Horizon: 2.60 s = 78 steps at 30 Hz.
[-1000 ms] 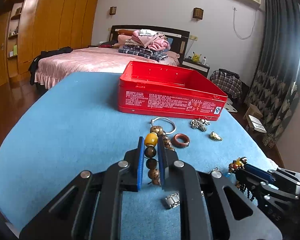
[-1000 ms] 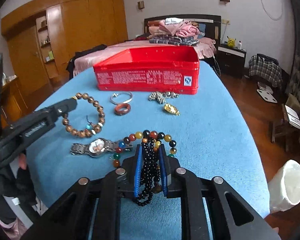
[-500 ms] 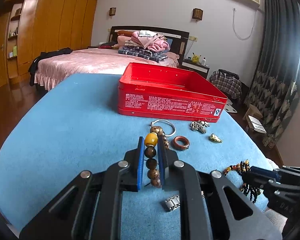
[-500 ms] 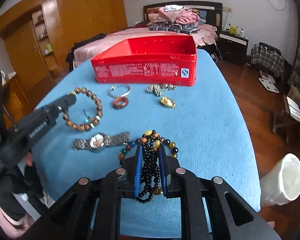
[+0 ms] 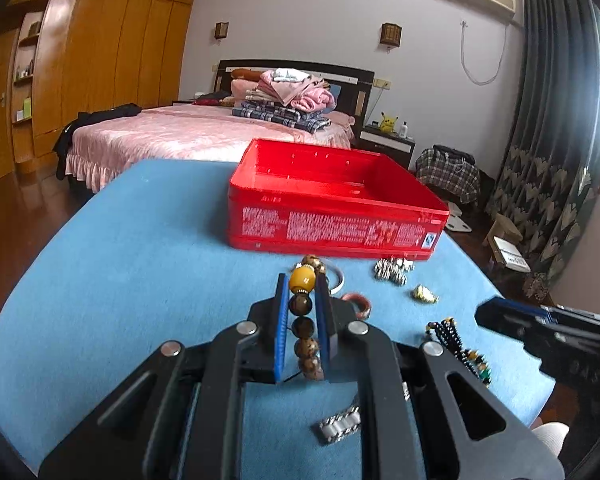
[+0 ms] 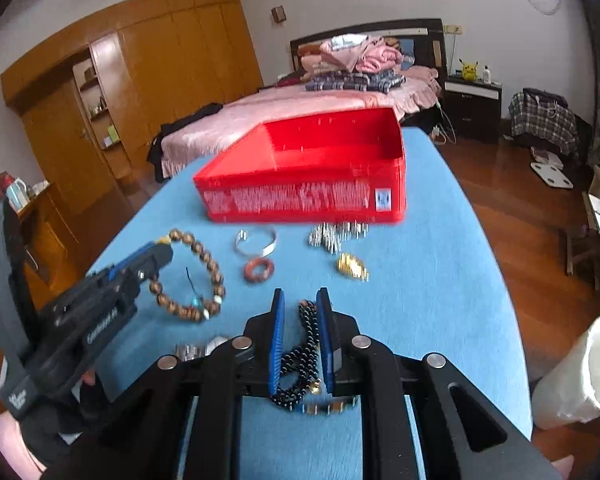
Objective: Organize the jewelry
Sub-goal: 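Carry both bead pieces over the red tin and open both tools, then withdraw both open tools from the red tin toward the remaining jewelry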
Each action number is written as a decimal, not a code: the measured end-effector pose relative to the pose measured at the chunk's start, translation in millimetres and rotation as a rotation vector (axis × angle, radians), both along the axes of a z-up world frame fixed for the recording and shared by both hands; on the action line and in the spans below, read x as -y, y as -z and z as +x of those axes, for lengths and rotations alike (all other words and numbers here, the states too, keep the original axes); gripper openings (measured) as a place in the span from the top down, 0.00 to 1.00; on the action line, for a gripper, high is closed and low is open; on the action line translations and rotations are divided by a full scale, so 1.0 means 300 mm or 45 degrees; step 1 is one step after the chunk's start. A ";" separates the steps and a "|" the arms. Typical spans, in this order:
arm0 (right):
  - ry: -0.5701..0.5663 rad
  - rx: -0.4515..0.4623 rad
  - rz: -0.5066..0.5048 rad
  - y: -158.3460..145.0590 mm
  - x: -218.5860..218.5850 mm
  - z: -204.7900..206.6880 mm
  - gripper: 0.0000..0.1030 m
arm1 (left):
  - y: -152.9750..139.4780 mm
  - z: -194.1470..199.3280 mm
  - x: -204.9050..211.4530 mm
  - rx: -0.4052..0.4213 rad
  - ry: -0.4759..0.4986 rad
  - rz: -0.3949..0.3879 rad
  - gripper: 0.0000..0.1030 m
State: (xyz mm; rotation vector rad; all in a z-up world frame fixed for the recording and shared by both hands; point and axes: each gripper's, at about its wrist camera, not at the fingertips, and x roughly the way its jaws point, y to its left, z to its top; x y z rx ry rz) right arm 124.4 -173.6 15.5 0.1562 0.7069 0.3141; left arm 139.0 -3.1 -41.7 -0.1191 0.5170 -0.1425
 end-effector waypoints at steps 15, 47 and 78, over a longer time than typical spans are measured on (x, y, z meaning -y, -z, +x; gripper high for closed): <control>-0.014 -0.086 0.009 0.104 -0.014 -0.047 0.86 | 0.030 0.028 -0.022 -0.032 -0.013 -0.010 0.89; 0.019 0.063 0.017 0.055 0.012 0.085 0.82 | -0.004 0.036 -0.005 0.017 0.012 -0.052 0.89; 0.067 0.185 -0.051 -0.104 -0.016 0.633 0.49 | -0.195 0.537 -0.031 0.078 -0.032 -0.102 0.56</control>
